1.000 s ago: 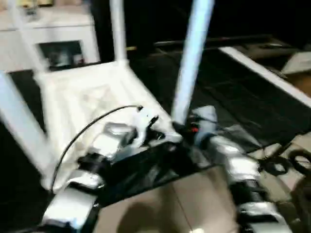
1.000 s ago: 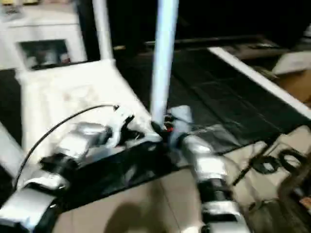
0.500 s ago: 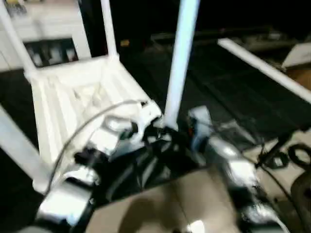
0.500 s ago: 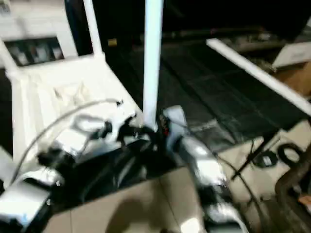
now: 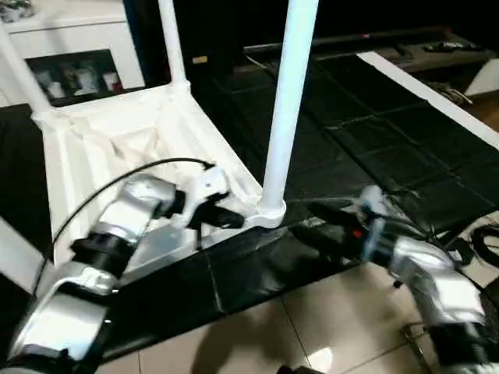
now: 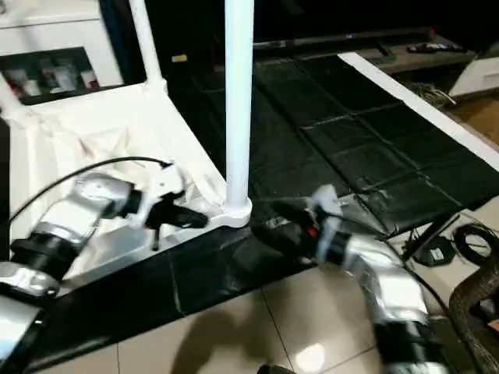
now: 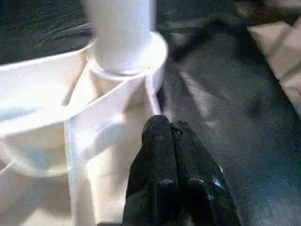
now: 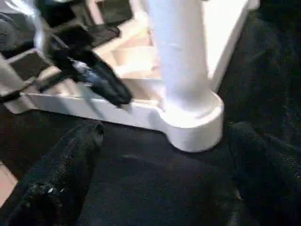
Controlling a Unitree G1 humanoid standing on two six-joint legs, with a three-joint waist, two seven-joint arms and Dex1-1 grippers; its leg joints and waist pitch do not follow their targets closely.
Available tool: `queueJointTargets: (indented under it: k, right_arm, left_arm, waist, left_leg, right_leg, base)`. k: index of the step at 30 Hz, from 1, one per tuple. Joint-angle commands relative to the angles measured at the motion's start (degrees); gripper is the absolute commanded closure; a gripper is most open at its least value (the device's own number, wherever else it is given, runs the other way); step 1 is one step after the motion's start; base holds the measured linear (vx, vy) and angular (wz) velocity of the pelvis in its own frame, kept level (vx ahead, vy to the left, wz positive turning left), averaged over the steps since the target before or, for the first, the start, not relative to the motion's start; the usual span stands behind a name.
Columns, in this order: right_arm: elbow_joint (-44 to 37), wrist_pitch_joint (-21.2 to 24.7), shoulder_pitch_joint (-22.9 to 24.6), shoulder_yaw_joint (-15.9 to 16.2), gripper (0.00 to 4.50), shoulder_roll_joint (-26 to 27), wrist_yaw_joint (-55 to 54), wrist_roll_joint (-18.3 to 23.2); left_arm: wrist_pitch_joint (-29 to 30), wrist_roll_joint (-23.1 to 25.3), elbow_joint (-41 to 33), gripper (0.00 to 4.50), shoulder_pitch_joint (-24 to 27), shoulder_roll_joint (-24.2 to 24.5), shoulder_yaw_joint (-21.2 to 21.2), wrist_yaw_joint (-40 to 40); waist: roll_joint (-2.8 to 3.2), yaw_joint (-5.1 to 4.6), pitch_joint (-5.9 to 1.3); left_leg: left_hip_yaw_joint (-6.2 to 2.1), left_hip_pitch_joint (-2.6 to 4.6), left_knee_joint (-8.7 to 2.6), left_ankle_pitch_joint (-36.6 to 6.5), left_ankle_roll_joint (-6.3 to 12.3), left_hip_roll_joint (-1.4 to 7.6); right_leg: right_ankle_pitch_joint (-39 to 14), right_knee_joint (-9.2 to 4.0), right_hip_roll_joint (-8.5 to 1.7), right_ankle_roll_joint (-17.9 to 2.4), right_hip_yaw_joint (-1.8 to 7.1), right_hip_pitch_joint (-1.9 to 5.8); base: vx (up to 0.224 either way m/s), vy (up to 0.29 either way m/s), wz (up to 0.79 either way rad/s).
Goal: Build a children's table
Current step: Rotate leg to tighten
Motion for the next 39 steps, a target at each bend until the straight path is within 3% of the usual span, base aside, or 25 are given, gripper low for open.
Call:
queueJointTargets:
  k: [1, 2, 7, 14, 19, 27, 28, 36, 39]
  right_arm:
    - [-2.1, 0.9, 0.0, 0.5, 0.04, -0.5, 0.0, 0.4]
    - [-2.8, 2.6, 0.1, 0.9, 0.04, -0.7, 0.1, 0.6]
    - [-5.5, 6.5, 0.5, 2.8, 0.00, -1.3, 0.4, 1.2]
    - [-6.2, 6.6, 0.7, 4.8, 0.00, -1.5, -0.3, 0.1]
    - [-8.9, 7.7, 1.2, 7.9, 0.00, -3.2, -0.4, -2.5]
    - [-10.3, 8.6, 0.5, 9.2, 0.00, -4.0, -2.0, -3.5]
    - [-10.4, 8.6, 0.6, 9.3, 0.00, -4.1, -1.9, -3.5]
    - [-13.3, 9.3, 1.2, 10.7, 0.00, -5.1, -1.7, -3.4]
    - [-13.5, 9.3, 1.2, 10.8, 0.00, -5.1, -1.7, -3.3]
  left_arm:
    - [6.3, -0.8, -3.3, 4.50, 0.8, 0.5, 1.2, 1.5]
    - [8.4, -1.1, -5.1, 4.50, 1.3, 0.8, 1.3, 1.3]
    - [15.9, -1.4, -14.2, 3.98, 4.6, 1.6, 0.9, 1.5]
    - [20.1, -0.9, -16.8, 3.40, 5.3, 0.7, 1.2, 6.1]
    - [21.8, 0.8, -17.0, 2.96, 5.4, 0.1, 0.5, 9.7]
    - [24.3, 0.7, -19.2, 2.96, 6.6, 0.6, -1.3, 9.8]
    - [24.3, 0.7, -19.2, 3.22, 6.7, 0.7, -1.4, 9.8]
    - [19.3, 2.2, -18.5, 3.75, 6.8, 1.7, -3.4, 9.5]
    - [17.9, 2.0, -18.6, 4.01, 6.8, 1.9, -3.7, 8.6]
  waist:
    - [-0.25, 0.69, -4.05]
    - [-0.38, 0.83, -3.91]
    - [-0.36, 1.43, -3.94]
    - [-0.16, 2.03, -4.35]
    - [-0.31, 2.06, -4.45]
    - [-0.27, 1.99, -4.28]
    - [-0.23, 1.97, -4.34]
    - [-0.22, 2.06, -4.44]
    - [-0.23, 2.13, -4.42]
  left_leg:
    - [0.75, -1.20, -3.75, -3.5, 4.23, 0.81]
    - [0.86, -1.04, -3.77, -4.1, 4.08, 0.59]
    - [0.84, -0.92, -3.92, -4.0, 3.85, 0.81]
    - [0.84, -1.10, -3.63, -1.4, 4.33, 0.74]
    - [0.75, -1.57, -3.46, 0.2, 4.60, 0.52]
    - [0.76, -1.45, -3.55, -2.1, 3.82, 0.30]
    - [0.73, -1.51, -3.53, -1.9, 3.95, 0.35]
    - [0.66, -1.58, -3.46, -1.4, 4.24, 0.37]
    - [0.65, -1.59, -3.45, -1.7, 4.02, 0.34]
  right_leg:
    - [-20.3, -4.63, -3.35, -6.8, 3.66, 5.41]
    - [-22.3, -5.22, -3.13, -5.8, 3.68, 5.09]
    - [-22.6, -5.19, -2.90, -5.4, 3.76, 4.87]
    - [-15.7, -4.21, -2.69, -7.4, 3.99, 4.92]
    - [-14.6, -4.05, -2.61, -6.6, 3.90, 5.34]
    - [-20.2, -4.91, -2.52, -4.0, 3.63, 5.16]
    - [-19.5, -4.82, -2.51, -4.1, 3.66, 5.16]
    - [-17.2, -4.46, -2.48, -4.9, 3.71, 5.31]
    - [-18.3, -4.66, -2.52, -4.0, 3.66, 5.30]
  base:
    - [0.000, 0.000, 0.00]
    - [0.000, 0.000, 0.00]
    - [0.000, 0.000, 0.00]
    - [0.000, 0.000, 0.00]
    - [0.000, 0.000, 0.00]
    - [0.000, 0.000, 0.00]
    - [0.000, 0.000, 0.00]
    - [0.000, 0.000, 0.00]
    - [0.000, 0.000, 0.00]
